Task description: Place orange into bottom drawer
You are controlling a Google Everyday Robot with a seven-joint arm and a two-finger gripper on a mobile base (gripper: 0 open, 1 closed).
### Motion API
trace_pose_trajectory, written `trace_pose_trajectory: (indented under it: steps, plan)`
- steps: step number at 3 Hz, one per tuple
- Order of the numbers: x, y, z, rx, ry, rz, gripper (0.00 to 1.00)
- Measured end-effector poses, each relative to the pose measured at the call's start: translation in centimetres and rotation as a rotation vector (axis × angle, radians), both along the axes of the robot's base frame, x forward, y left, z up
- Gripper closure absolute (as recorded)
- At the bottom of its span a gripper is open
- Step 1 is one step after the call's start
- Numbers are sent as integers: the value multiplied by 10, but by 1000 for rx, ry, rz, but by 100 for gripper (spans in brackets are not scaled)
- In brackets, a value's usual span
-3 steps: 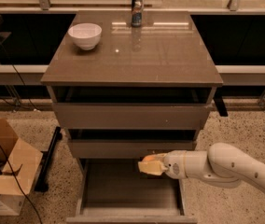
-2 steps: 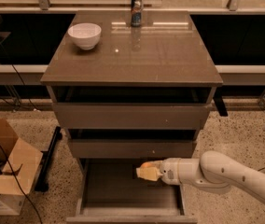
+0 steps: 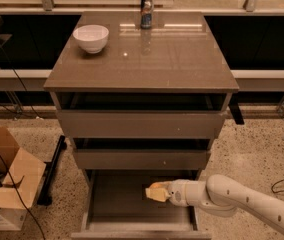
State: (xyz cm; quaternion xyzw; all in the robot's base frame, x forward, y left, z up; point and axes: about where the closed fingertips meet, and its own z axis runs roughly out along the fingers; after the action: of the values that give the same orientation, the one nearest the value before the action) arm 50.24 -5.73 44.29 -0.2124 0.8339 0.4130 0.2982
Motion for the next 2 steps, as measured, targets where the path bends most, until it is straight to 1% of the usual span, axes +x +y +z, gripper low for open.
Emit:
trace_pose_trajectory:
  steps: [1,2]
  plan:
    - [6,-1,-40,21,8,-19,100]
    - [6,0,-40,21,8,-19,100]
